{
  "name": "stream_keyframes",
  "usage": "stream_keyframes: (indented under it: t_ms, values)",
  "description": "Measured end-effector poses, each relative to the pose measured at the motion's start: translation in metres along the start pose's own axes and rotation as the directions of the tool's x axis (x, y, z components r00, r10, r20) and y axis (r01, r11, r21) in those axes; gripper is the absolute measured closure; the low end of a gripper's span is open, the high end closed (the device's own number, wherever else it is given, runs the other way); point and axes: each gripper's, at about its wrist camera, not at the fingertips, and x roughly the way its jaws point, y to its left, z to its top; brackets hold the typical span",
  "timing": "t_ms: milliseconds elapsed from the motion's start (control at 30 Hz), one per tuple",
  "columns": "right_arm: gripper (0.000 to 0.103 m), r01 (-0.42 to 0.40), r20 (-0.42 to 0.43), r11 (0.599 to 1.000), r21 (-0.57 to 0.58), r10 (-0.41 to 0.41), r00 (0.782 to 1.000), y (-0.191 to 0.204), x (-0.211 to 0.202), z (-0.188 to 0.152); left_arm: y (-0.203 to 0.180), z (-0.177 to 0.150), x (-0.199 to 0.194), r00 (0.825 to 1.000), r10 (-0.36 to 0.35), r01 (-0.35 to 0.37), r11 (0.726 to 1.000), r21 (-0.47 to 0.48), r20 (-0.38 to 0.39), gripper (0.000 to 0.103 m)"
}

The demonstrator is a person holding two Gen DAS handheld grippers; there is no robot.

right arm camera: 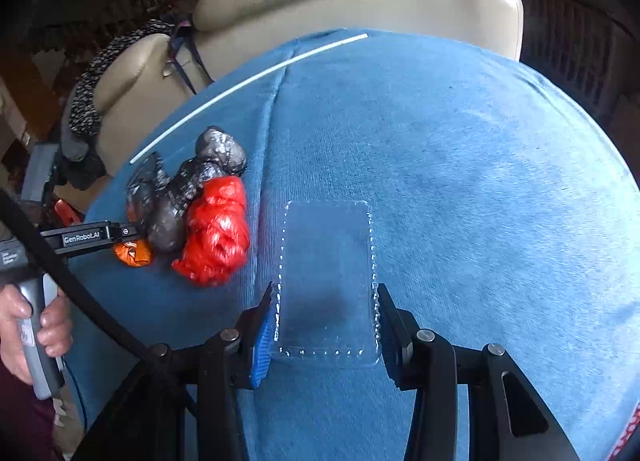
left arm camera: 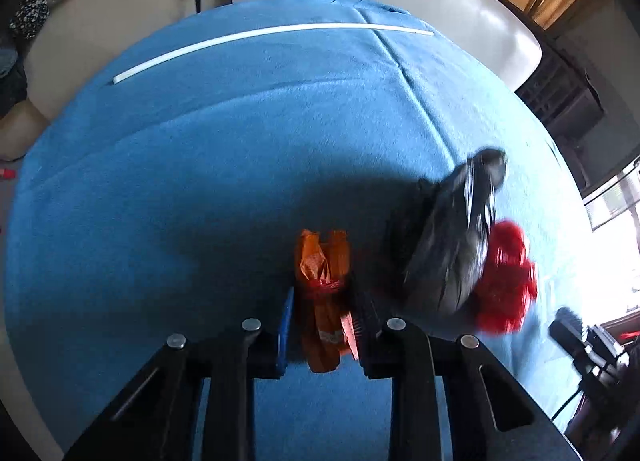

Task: Collect trash
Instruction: 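Grasp the orange bag with the left tool while the right tool grasps the clear plastic tray, then carry the orange bag and clear tray with both tools toward the red wastebasket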

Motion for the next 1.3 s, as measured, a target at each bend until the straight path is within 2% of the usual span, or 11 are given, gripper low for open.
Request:
stream_keyframes:
  t_ms: [133, 233, 433, 567, 800, 1300]
  values:
    - [0.056, -0.028, 0.009, 1.000, 0.010, 0.028, 1.000, -0.006, -0.023, -0.021, 0.005, -0.028, -0.020, 1.000, 0.010, -0.010, 1.000, -0.003, 0.019, 0.076]
    - [0.056, -0.052, 0.024, 0.999, 0.016, 0.052, 0.998, -0.007, -0.039, -0.035, 0.003, -0.046, -0.044, 0.998, 0.008, -0.008, 1.000, 0.008, 0.061, 0.076]
    - [0.056, -0.118, 0.060, 0.992, 0.045, 0.115, 0.992, -0.010, -0.074, -0.059, -0.034, -0.079, -0.090, 0.985, 0.020, -0.034, 0.996, 0.078, 0.174, 0.076]
    - [0.056, -0.133, 0.088, 0.990, 0.041, 0.129, 0.988, -0.008, -0.094, -0.070, -0.063, -0.097, -0.115, 0.974, 0.010, -0.043, 0.989, 0.142, 0.227, 0.076]
    - [0.056, -0.113, 0.147, 0.993, 0.046, 0.105, 0.984, -0.018, -0.133, -0.092, -0.128, -0.126, -0.135, 0.952, 0.035, -0.114, 0.962, 0.248, 0.303, 0.076]
    - [0.056, -0.117, 0.246, 0.987, 0.107, 0.088, 0.965, -0.055, -0.196, -0.133, -0.212, -0.172, -0.159, 0.926, 0.060, -0.206, 0.907, 0.366, 0.372, 0.076]
